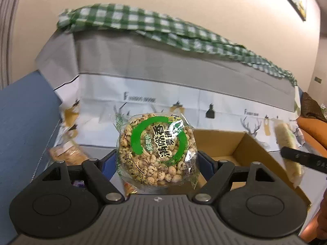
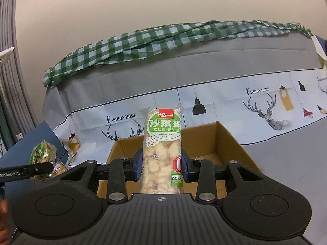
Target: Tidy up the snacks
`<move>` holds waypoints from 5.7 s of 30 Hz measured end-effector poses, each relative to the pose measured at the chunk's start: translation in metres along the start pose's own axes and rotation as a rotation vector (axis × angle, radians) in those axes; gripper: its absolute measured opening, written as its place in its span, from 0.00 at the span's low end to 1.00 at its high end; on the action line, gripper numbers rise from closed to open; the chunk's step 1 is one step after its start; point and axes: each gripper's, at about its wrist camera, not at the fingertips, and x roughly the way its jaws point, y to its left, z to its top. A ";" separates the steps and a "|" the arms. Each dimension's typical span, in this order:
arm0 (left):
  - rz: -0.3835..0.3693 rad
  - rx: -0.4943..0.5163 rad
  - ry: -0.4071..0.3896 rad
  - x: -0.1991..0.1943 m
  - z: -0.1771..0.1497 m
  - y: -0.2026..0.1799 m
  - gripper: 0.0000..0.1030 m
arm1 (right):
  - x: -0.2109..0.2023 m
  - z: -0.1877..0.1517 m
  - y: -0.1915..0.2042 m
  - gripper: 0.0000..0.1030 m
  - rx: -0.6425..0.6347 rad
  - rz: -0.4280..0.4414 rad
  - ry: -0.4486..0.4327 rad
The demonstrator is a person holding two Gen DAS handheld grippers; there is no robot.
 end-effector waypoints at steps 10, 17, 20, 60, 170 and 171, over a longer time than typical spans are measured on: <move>-0.103 0.033 -0.042 0.021 -0.003 -0.058 0.81 | 0.004 0.000 -0.010 0.37 -0.078 -0.042 -0.003; -0.167 0.069 -0.051 0.038 -0.006 -0.089 0.81 | 0.007 -0.001 -0.021 0.37 -0.089 -0.081 0.007; -0.182 0.069 -0.044 0.047 -0.007 -0.097 0.81 | 0.008 -0.001 -0.023 0.37 -0.097 -0.093 0.012; -0.221 0.056 -0.025 0.064 -0.012 -0.102 0.81 | 0.015 -0.002 -0.017 0.37 -0.106 -0.124 0.025; 0.612 0.235 0.487 0.089 -0.069 0.124 0.00 | 0.068 -0.144 0.193 0.28 -0.314 0.267 0.435; 0.559 0.200 0.485 0.085 -0.069 0.125 0.00 | 0.064 -0.144 0.190 0.28 -0.310 0.268 0.437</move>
